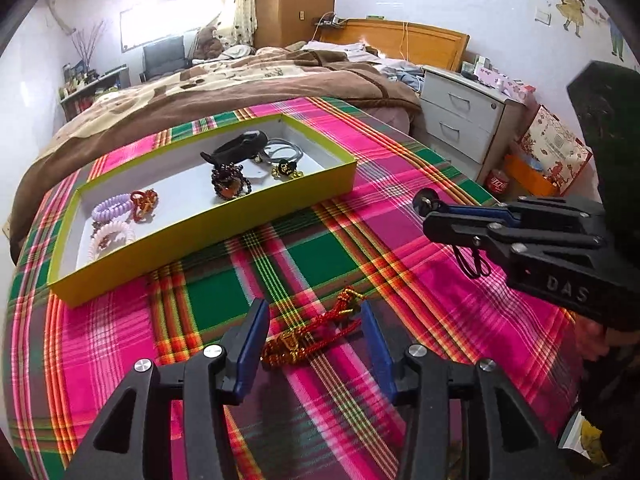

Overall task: Organize jewelry
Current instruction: 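Grasp the red beaded tassel with the left tool while the right tool grasps the black cord, then carry the red tassel and black cord over the tray with both tools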

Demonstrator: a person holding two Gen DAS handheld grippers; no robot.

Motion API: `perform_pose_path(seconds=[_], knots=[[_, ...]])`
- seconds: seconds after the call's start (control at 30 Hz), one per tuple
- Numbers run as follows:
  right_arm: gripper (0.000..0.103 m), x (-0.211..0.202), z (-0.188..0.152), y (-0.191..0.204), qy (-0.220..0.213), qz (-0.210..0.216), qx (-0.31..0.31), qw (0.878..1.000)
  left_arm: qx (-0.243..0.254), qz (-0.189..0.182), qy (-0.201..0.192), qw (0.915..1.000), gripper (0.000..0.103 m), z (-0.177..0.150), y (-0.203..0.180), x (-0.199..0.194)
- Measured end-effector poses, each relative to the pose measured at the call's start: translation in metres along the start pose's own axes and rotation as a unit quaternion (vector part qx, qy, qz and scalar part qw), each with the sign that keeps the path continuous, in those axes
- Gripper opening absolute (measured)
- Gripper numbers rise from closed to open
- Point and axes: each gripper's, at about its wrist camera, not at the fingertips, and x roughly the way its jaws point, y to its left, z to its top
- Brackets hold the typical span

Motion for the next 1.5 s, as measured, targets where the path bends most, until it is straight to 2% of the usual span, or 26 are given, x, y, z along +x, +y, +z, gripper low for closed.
perform_pose_path(seconds=[0.13, 0.33, 0.5, 0.57, 0.63, 0.83, 1.1, 1.27, 1.5], knots=[[0.014, -0.002, -0.002, -0.002, -0.003, 0.01, 0.006, 1.0, 0.0, 0.008, 0.019, 0.9998, 0.047, 0.0, 0.001, 0.009], [0.014, -0.004, -0.005, -0.006, -0.005, 0.012, 0.011, 1.0, -0.001, -0.023, 0.029, 0.9993, 0.047, -0.008, -0.009, 0.005], [0.014, -0.004, -0.006, -0.007, -0.005, 0.014, 0.013, 1.0, 0.028, -0.031, 0.031, 0.9986, 0.047, -0.01, -0.024, 0.004], [0.014, -0.004, -0.007, -0.008, -0.005, 0.014, 0.015, 1.0, 0.024, -0.016, 0.032, 0.9991, 0.047, -0.008, -0.023, 0.006], [0.014, -0.004, -0.007, -0.008, -0.005, 0.015, 0.015, 1.0, 0.02, 0.017, 0.033, 0.9991, 0.047, -0.005, -0.021, 0.008], [0.014, -0.005, -0.009, -0.006, -0.006, 0.017, 0.013, 1.0, 0.01, 0.021, 0.035, 0.9991, 0.047, -0.004, -0.018, 0.008], [0.014, -0.005, -0.01, -0.004, -0.005, 0.016, 0.011, 1.0, 0.022, 0.01, 0.034, 0.9991, 0.015, 0.0, -0.02, 0.009], [0.014, -0.006, -0.012, -0.005, -0.006, 0.016, 0.014, 1.0, 0.018, 0.01, 0.029, 0.9993, 0.01, -0.002, -0.02, 0.008], [0.014, -0.008, -0.012, -0.005, -0.008, 0.015, 0.017, 1.0, 0.004, 0.012, 0.016, 0.9998, 0.009, -0.004, -0.016, 0.001]])
